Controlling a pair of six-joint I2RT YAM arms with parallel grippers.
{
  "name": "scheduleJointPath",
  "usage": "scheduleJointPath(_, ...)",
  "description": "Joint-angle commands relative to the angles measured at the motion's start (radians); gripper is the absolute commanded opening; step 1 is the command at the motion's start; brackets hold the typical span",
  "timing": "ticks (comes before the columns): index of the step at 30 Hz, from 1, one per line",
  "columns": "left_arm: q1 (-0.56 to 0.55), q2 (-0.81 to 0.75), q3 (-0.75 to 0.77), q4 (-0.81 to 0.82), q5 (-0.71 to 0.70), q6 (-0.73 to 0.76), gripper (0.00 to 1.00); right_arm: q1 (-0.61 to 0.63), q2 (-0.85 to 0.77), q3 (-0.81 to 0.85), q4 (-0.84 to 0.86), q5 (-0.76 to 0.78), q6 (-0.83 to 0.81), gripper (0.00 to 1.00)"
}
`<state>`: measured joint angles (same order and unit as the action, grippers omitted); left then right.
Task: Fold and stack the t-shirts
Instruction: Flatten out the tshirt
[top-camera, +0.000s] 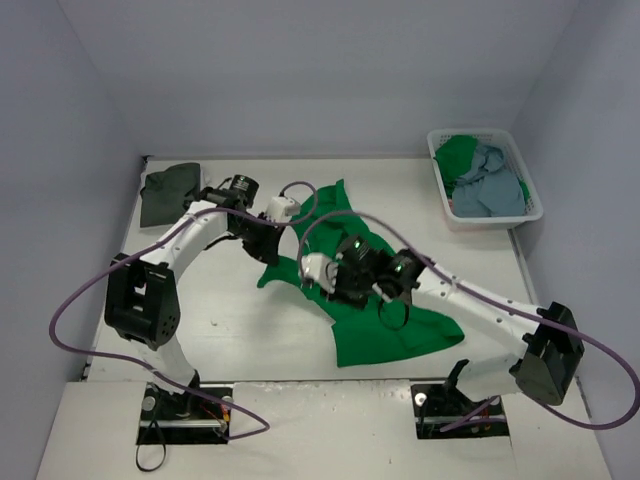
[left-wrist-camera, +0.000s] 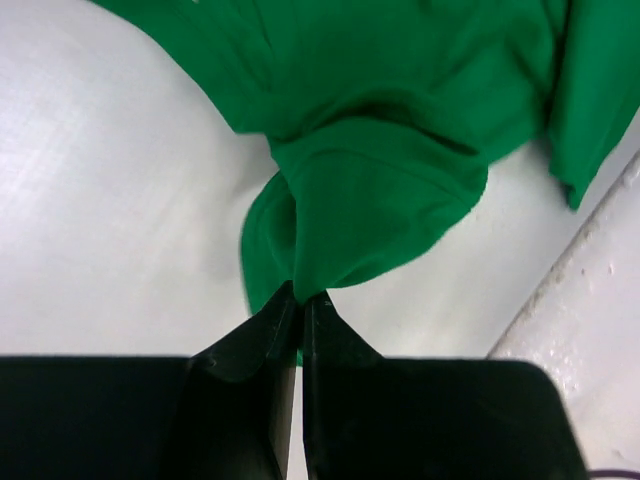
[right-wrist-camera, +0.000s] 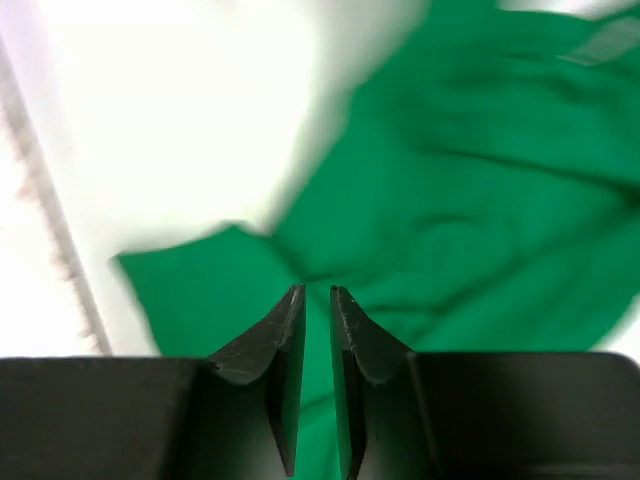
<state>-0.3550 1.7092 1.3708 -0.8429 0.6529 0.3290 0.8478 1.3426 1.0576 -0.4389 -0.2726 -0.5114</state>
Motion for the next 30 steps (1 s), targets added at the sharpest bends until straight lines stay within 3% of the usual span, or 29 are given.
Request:
scheduleJointPath(1,0.074,0.041,0.148,-0.088,0.062,0.007,0.0,0.117,0.03,-0.036,-0.026,0.075,-0.036,0.14)
scheduleJointPath(5,0.137,0.102,0.26,-0.099,0.12,-0.028,0.0,0.216,0.079,-0.093,-0.032,0.165,-0.041,0.14)
scheduleJointPath(12,0.154,0.141,0.251,-0.058,0.16,-0.071,0.0,0.318,0.188,-0.117,-0.031,0.242,0.01,0.18)
scheduleJointPath(17,0.165,0.136,0.26,-0.033,0.114,-0.077,0.0,0.339,0.236,-0.1,-0.029,0.237,0.016,0.15)
scheduleJointPath(30,0.372,0.155,0.323,-0.048,0.123,-0.065,0.0,0.313,0.336,-0.165,-0.02,0.269,-0.027,0.1)
